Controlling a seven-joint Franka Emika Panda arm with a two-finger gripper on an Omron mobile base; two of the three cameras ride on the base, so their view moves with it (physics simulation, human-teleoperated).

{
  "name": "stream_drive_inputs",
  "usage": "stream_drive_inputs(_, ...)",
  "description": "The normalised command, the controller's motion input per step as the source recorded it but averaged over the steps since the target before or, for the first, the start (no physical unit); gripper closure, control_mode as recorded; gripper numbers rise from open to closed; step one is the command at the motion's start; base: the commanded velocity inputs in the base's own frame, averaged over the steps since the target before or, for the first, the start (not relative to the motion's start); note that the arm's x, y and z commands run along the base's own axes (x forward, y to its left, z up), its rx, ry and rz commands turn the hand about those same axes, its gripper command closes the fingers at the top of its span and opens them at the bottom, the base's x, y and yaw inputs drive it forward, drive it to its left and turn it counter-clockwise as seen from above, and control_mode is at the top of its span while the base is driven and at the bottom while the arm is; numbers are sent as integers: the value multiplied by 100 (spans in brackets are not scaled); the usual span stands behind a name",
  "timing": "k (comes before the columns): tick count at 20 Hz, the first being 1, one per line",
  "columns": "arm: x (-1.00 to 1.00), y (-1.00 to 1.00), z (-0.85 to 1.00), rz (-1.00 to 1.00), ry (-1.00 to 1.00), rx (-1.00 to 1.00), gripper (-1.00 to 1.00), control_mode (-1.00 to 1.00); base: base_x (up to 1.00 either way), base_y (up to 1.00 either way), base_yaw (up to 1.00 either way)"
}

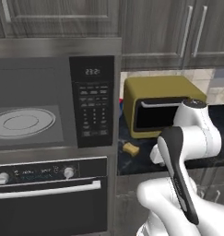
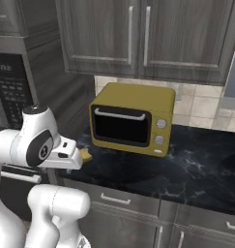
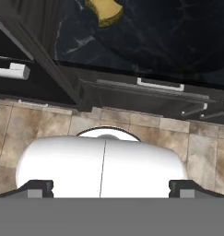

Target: Place the sponge inside the microwave to prepare for sanitizing.

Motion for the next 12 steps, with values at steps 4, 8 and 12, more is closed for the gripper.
stream_drive_inputs(4,0,0,0,0,0,0,-100,100,41,-21,22)
stream_drive_inputs(8,6,-8,0,4,0,0,-100,-100,16,-18,13)
stream_drive_inputs(12,42,-25,0,19,0,0,-100,-100,0,0,0)
